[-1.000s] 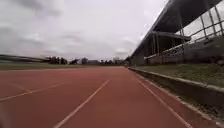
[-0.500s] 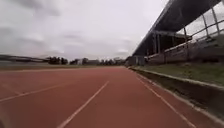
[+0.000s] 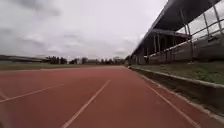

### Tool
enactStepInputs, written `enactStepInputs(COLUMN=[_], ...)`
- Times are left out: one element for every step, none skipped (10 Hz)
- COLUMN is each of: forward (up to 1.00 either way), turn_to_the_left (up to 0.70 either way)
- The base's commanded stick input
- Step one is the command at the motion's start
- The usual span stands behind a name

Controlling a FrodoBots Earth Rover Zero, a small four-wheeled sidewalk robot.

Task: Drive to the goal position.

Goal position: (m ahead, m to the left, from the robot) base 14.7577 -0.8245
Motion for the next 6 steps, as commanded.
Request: enactStepInputs(forward=[0.7,0.7,0.7,0.7,0.7,0.7], turn_to_the_left=[-0.07,-0.07,-0.07,-0.09,-0.08,-0.14])
